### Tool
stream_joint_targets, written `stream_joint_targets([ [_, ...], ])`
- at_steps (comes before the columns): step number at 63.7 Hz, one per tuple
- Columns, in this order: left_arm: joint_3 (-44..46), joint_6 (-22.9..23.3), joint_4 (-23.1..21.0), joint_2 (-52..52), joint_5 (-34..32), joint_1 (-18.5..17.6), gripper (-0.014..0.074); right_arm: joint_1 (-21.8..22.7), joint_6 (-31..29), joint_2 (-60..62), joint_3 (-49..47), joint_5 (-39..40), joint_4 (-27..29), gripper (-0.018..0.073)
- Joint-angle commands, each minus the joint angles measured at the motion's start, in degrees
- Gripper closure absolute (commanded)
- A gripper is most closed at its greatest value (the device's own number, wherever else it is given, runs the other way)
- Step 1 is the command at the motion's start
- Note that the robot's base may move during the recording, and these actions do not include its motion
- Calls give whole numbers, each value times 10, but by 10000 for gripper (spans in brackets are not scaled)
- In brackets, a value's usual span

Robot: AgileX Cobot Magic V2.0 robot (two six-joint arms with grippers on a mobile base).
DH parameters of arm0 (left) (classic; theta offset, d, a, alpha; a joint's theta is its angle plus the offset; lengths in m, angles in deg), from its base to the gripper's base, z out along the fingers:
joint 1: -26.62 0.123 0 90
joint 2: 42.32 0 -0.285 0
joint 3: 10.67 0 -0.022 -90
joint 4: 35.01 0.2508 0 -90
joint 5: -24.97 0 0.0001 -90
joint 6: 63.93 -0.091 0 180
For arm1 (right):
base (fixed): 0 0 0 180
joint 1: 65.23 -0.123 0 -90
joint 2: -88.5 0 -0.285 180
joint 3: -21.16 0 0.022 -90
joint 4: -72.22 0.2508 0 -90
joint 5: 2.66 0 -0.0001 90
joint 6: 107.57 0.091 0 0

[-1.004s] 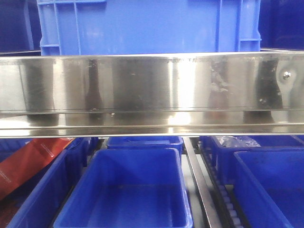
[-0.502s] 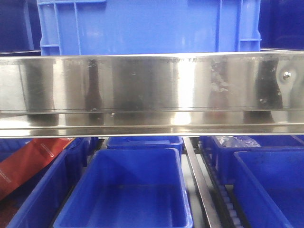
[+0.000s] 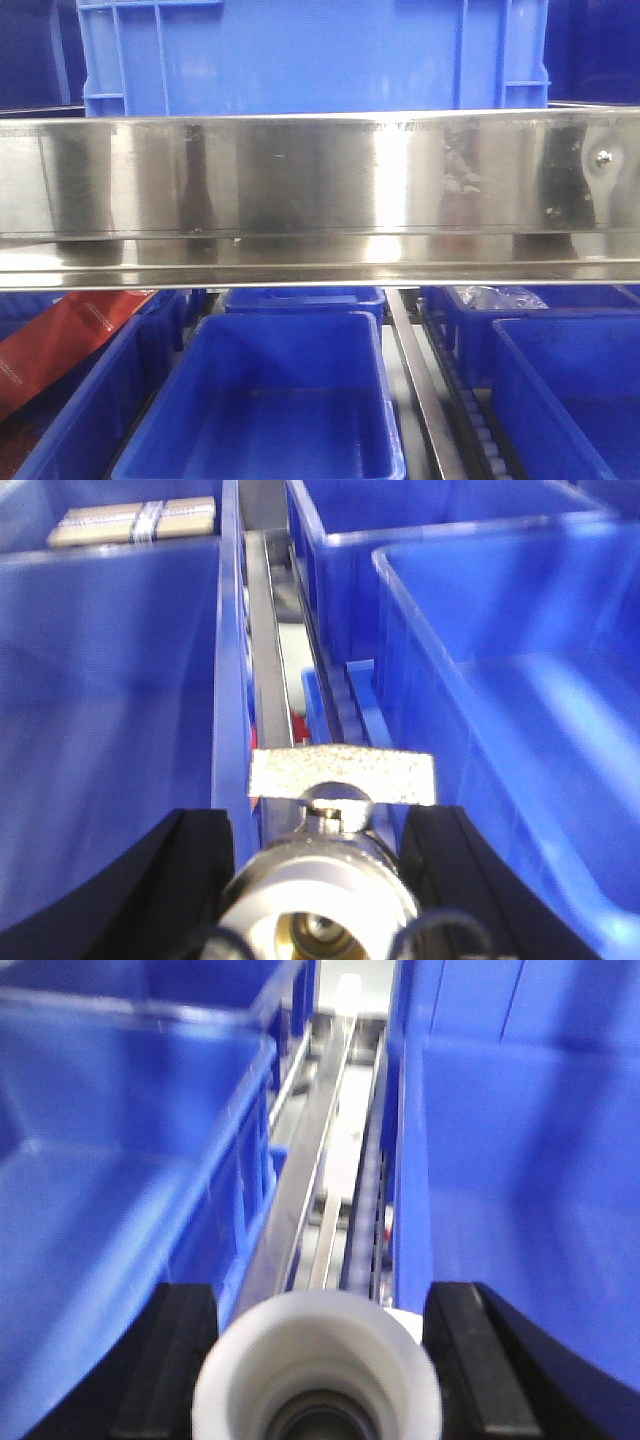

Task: Place valve from conveyor to right shelf box
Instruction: 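Move both held valves over the blue bin on the shelf, then open both grippers to drop the valves into the blue bin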

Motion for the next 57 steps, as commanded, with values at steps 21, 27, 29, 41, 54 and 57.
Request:
stream_joint_targets([
  [21,223,-26,-24,-156,-39,-169,708,-156,-3,-68,-141,100,11,713],
  [27,265,-26,-24,-216,-45,-215,708,-185,-3,-107,-158,105,11,713],
  [29,274,-26,-24,-236,-46,-225,708,-192,-3,-123,-164,105,11,713],
  [41,296,-26,-9,-331,-45,-260,708,-212,-3,-198,-169,112,12,713],
  [54,296,-26,-2,-387,-24,-260,708,-212,-3,-255,-169,108,12,713],
  [57,296,-26,1,-395,-17,-260,708,-212,-3,-264,-169,105,12,706],
])
